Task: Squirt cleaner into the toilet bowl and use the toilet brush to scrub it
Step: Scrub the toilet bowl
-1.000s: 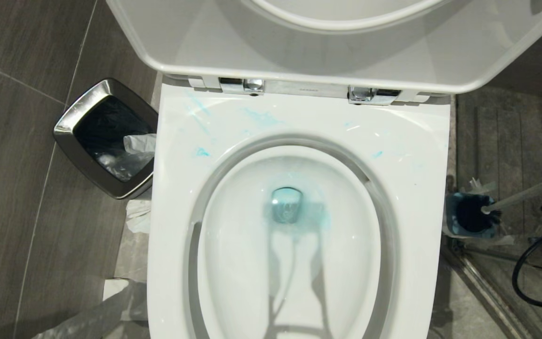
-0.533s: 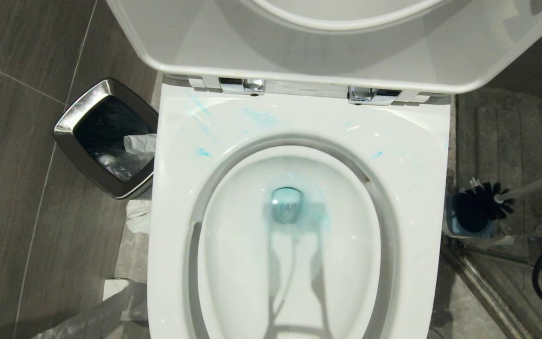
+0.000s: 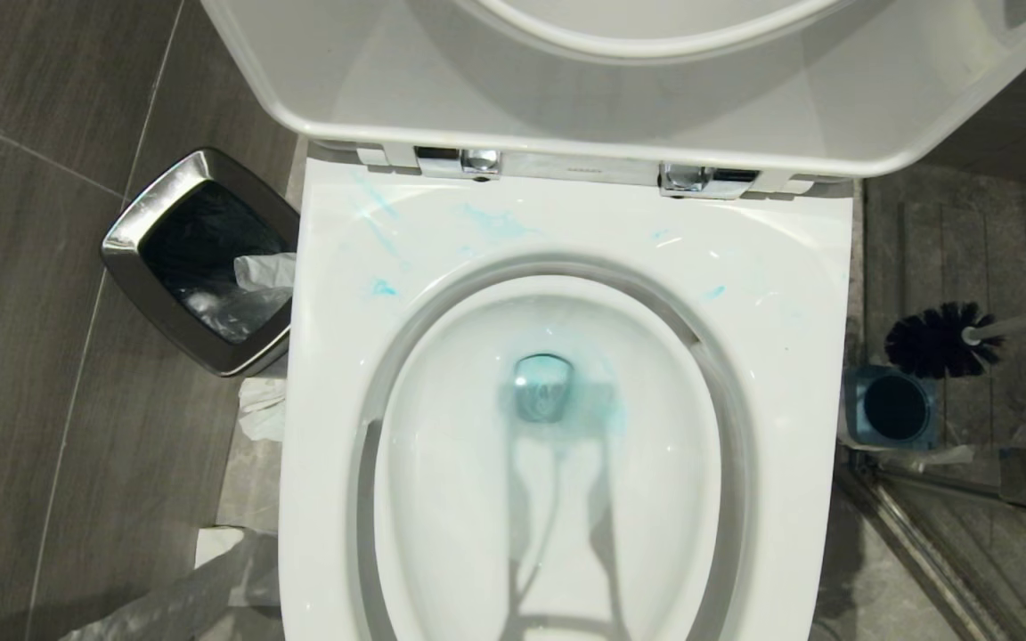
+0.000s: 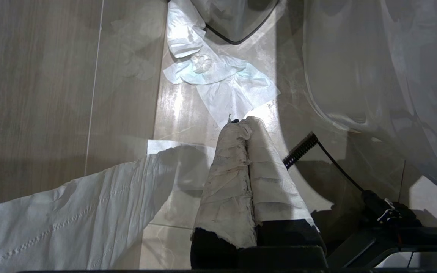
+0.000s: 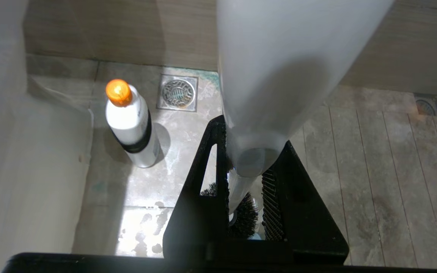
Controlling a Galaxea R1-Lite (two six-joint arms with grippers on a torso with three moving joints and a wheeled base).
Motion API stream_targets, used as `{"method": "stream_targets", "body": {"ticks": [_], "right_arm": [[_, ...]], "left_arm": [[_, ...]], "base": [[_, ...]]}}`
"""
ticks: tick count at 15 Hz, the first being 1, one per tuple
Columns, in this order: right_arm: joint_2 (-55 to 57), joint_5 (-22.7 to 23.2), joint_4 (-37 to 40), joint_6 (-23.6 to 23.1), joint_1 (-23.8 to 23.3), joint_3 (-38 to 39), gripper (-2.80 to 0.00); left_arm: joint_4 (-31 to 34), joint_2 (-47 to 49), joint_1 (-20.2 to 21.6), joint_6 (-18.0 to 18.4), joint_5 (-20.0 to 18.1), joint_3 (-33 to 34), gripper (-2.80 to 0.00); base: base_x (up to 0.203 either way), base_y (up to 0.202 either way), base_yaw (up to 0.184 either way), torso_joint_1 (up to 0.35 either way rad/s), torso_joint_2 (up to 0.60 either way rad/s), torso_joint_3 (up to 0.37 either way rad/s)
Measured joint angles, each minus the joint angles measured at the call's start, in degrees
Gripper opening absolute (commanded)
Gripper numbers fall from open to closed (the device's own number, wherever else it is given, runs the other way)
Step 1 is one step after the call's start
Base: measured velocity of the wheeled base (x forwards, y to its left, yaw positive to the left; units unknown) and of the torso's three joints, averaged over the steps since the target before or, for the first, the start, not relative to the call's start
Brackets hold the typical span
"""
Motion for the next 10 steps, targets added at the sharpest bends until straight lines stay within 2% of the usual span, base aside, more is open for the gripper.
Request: {"method": "stream_targets", "body": {"ticks": [10], "right_arm": [[-11.4, 0.8, 48.0, 3.6, 0.3, -27.3, -2.8]], "left_arm": [[0.0, 0.0, 0.0, 0.0, 0.0, 0.0, -2.8]], "base": [[0.0, 0.0, 0.0, 0.0, 0.0, 0.0]]}}
